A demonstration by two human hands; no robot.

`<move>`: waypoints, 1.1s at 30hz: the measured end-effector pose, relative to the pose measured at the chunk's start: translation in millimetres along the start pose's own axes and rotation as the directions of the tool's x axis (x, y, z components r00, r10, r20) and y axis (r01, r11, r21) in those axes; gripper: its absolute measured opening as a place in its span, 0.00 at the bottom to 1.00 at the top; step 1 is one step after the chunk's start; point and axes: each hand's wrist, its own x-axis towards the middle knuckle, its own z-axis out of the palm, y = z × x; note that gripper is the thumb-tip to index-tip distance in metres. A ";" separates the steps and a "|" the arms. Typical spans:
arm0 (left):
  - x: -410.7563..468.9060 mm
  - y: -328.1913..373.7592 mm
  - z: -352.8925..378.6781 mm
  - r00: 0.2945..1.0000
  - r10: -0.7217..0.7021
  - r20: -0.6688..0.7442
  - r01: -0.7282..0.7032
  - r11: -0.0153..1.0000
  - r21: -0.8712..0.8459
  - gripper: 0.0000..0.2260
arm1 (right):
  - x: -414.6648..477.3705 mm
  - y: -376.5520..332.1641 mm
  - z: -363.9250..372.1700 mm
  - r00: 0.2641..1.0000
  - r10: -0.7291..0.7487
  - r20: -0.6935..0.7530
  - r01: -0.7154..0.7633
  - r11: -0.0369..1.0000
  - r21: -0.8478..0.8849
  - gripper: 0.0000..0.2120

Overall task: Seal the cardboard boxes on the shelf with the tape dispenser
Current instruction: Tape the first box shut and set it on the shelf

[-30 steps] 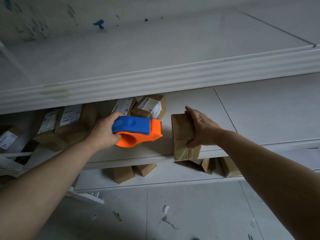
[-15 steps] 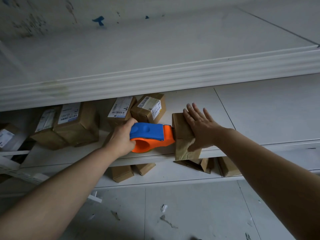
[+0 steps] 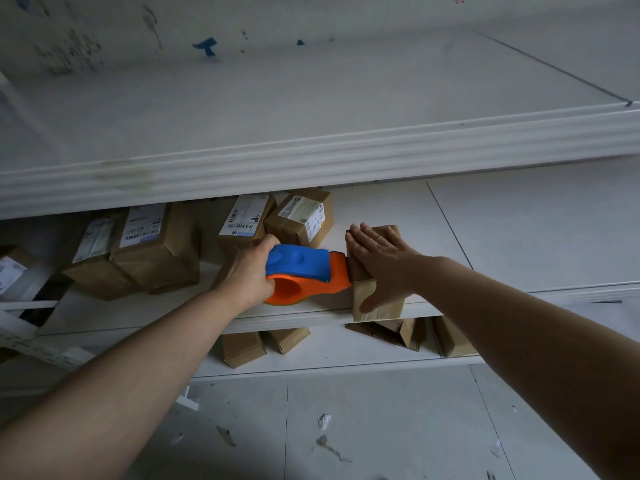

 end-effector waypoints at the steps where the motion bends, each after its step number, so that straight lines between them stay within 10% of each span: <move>1: 0.0 -0.6 -0.9 1.000 -0.004 0.004 0.004 1.000 0.006 0.26 | 4.4 -1.3 -5.4 1.000 0.026 0.009 -0.026 1.000 0.006 0.63; 8: -6.6 -3.7 -10.8 1.000 0.019 -0.004 -0.019 0.996 -0.084 0.26 | 14.2 4.5 -6.6 0.992 0.123 -0.023 -0.114 0.968 0.224 0.65; 11: -5.7 4.4 -29.6 0.990 0.023 -0.137 -0.046 0.985 -0.168 0.25 | 6.7 18.1 6.3 0.984 0.145 -0.108 -0.047 0.783 0.620 0.66; 14: 4.8 29.3 -36.2 0.989 0.110 -0.099 -0.099 0.989 0.108 0.26 | -1.6 23.3 34.9 0.986 0.166 -0.029 -0.083 0.627 0.775 0.66; 19: 13.8 62.7 -5.7 0.988 0.150 0.045 -0.156 0.963 0.221 0.27 | -10.7 31.4 77.9 0.966 0.238 0.105 -0.248 0.727 0.640 0.70; 33: 14.4 21.3 -22.0 1.000 0.010 0.011 -0.011 0.997 0.076 0.28 | -5.4 21.7 68.3 0.977 0.190 -0.097 -0.093 0.787 0.610 0.63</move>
